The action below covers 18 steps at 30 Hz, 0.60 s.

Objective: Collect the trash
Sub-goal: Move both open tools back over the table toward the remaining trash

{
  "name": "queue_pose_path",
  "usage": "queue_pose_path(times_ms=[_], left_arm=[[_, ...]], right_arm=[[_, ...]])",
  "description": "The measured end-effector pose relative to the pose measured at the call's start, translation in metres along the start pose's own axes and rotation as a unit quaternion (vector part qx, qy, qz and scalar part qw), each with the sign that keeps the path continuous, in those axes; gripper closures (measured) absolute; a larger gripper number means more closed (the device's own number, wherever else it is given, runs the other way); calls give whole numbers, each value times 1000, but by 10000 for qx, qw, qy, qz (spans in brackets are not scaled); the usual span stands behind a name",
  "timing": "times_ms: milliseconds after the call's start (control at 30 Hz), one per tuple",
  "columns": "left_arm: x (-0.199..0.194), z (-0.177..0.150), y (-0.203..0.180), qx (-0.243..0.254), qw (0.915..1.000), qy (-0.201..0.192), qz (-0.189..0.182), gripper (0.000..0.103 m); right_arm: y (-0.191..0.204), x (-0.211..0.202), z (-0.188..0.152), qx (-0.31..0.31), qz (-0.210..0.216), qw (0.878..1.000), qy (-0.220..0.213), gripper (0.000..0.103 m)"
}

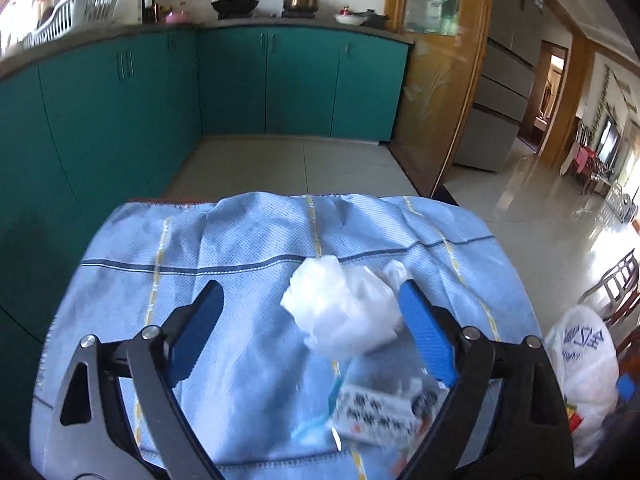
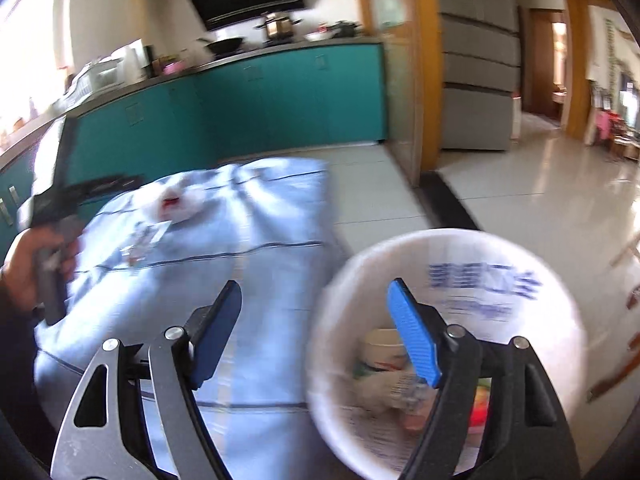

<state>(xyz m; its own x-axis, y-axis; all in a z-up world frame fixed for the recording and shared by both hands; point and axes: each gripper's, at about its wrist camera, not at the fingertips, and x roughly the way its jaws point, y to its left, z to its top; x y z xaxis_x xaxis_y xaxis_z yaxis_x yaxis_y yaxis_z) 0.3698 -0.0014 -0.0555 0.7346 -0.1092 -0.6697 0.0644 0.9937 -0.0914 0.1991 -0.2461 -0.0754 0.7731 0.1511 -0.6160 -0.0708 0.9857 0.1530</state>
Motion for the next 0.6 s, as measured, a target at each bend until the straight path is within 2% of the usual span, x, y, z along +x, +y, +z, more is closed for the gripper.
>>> queue_pose_path(times_ms=[100, 133, 167, 267, 333, 400, 500, 600], left_arm=[[24, -2, -3, 8, 9994, 236, -255, 14], [31, -4, -2, -5, 9990, 327, -319, 23], [38, -6, -1, 8, 9979, 443, -475, 39], [37, -14, 1, 231, 9967, 463, -629, 66], [18, -20, 9, 388, 9966, 306, -656, 74], [-4, -23, 25, 281, 9980, 131, -555, 75], [-43, -25, 53, -38, 9993, -142, -346, 75], [-82, -37, 74, -76, 9985, -547, -56, 75]], right_arm=[[26, 23, 0, -268, 42, 9993, 249, 29], [34, 28, 0, -378, 16, 9988, 299, 29], [40, 32, 1, -440, 36, 9985, 316, 29], [54, 36, 5, -521, 258, 9979, 280, 29], [66, 38, 9, -590, 494, 9968, 222, 29], [80, 41, 16, -781, 749, 9939, 221, 28], [113, 55, 34, -1098, 1159, 9867, 314, 20], [156, 78, 56, -1499, 1542, 9756, 443, 12]])
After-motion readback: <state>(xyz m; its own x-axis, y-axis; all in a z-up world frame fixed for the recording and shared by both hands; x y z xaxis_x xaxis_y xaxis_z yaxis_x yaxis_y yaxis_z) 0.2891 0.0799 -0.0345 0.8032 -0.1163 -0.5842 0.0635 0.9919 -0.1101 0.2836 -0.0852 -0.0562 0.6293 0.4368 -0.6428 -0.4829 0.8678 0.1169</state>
